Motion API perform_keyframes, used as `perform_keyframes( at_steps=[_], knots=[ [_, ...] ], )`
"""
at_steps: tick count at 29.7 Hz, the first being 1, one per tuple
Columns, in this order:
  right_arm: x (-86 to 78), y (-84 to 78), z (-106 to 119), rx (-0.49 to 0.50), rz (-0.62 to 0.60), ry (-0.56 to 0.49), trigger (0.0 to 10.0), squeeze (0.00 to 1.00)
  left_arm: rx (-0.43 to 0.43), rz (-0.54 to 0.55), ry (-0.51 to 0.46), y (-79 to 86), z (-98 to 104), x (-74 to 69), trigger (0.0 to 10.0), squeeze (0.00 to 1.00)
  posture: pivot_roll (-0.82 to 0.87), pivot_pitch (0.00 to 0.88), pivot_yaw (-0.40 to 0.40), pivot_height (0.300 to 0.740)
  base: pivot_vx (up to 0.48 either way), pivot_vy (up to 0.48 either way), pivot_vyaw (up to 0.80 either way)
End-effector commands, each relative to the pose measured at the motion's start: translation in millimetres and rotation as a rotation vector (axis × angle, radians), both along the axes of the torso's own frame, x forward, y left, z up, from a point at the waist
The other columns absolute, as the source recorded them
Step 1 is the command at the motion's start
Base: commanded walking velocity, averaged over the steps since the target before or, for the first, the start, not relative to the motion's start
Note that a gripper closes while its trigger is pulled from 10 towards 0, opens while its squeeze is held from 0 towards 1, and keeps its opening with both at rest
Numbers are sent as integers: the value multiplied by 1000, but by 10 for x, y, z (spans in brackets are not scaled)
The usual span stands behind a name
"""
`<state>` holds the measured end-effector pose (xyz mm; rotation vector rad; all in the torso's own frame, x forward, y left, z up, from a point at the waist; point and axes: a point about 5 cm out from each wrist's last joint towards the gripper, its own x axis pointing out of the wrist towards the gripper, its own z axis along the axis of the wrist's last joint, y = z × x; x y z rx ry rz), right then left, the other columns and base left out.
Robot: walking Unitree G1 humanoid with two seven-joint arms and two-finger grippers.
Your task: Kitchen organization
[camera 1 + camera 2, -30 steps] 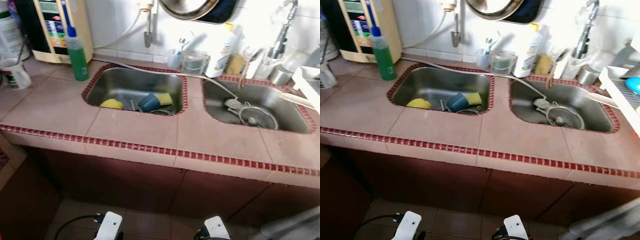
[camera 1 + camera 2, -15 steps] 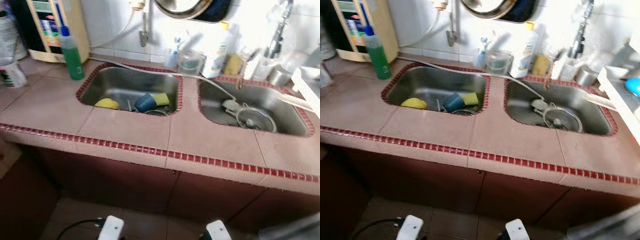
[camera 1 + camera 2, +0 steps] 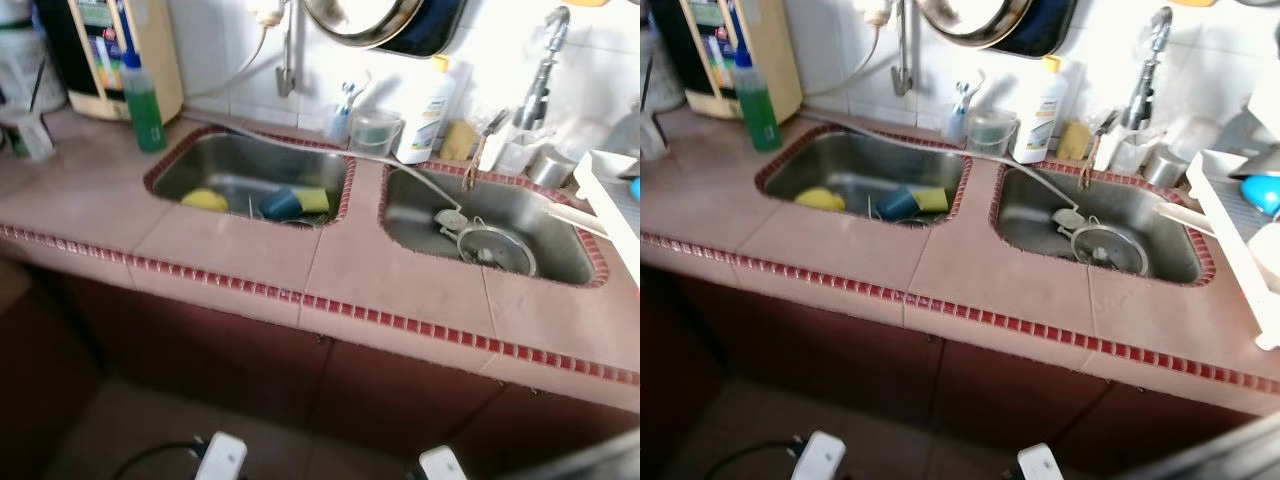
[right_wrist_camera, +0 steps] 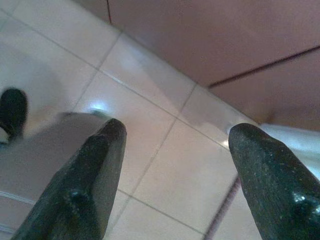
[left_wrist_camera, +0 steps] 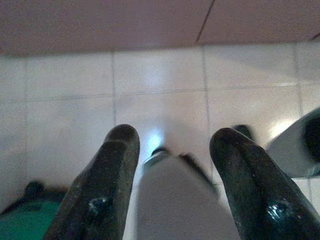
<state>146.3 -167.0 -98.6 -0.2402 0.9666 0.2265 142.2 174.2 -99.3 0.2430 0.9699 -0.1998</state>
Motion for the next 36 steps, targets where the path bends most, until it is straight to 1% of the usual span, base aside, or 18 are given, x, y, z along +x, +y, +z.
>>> perform_keyframes(
  at_steps=[1, 21, 24, 29, 36],
  knots=[
    [-1, -94, 6, -22, -6, 5, 10000, 0, -21, -18, -19, -107, 20, 74, 10000, 0, -129, 0, -81, 732, 0, -480, 0],
    [18, -83, 9, -14, -23, 6, 10000, 0, -26, -13, -25, -115, 29, 99, 10000, 0, -129, 0, -82, 732, 0, -480, 0],
    [13, -93, 7, -20, -23, 10, 10000, 0, -34, 21, -17, -121, 24, 98, 10000, 0, -130, 0, -82, 732, 0, 0, 0],
    [12, -103, 7, -24, -18, 14, 10000, 0, -13, -2, -2, -129, 15, 89, 10000, 0, -130, 0, -84, 732, 0, 0, 0],
    [7, -115, 5, -37, -2, 18, 10000, 0, -21, 0, -6, -106, 11, 61, 10000, 0, -126, 0, -86, 732, 0, 0, 0]
  ],
)
